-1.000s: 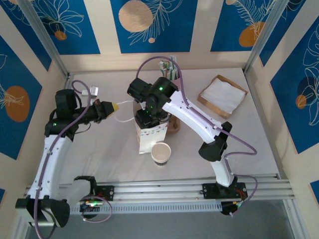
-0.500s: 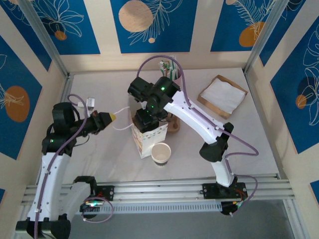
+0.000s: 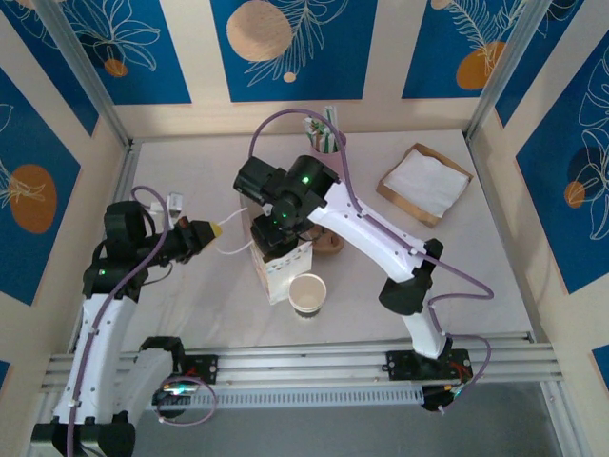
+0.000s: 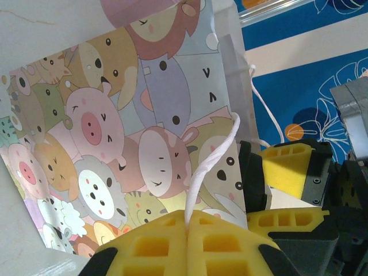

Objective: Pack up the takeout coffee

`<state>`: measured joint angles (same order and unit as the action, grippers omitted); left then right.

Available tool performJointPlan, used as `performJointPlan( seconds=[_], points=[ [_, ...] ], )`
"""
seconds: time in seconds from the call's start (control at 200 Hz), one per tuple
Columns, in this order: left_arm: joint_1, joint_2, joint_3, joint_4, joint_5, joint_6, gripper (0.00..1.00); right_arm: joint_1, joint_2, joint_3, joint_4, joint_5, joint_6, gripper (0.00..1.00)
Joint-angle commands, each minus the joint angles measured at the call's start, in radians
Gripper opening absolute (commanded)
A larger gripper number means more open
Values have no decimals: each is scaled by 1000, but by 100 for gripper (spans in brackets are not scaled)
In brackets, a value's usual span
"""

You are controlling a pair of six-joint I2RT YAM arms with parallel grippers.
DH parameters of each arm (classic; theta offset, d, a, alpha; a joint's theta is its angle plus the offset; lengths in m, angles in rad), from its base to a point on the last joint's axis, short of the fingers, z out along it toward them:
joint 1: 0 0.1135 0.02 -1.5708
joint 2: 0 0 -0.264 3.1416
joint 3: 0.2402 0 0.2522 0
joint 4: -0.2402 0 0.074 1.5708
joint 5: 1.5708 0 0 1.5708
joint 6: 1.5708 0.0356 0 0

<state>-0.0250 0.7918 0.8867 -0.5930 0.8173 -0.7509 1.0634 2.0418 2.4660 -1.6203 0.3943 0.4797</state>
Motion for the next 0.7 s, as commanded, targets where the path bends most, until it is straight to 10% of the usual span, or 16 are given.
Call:
performJointPlan(
  seconds=[0.0,0.695],
  points=[
    [-9,-12,-16,-27,-7,12,0,13,22,-11,-156,66,1,59],
    [-8,-51,-22,-93,-30,40,0,-9,55,-67,-157,112,42,59]
  ],
)
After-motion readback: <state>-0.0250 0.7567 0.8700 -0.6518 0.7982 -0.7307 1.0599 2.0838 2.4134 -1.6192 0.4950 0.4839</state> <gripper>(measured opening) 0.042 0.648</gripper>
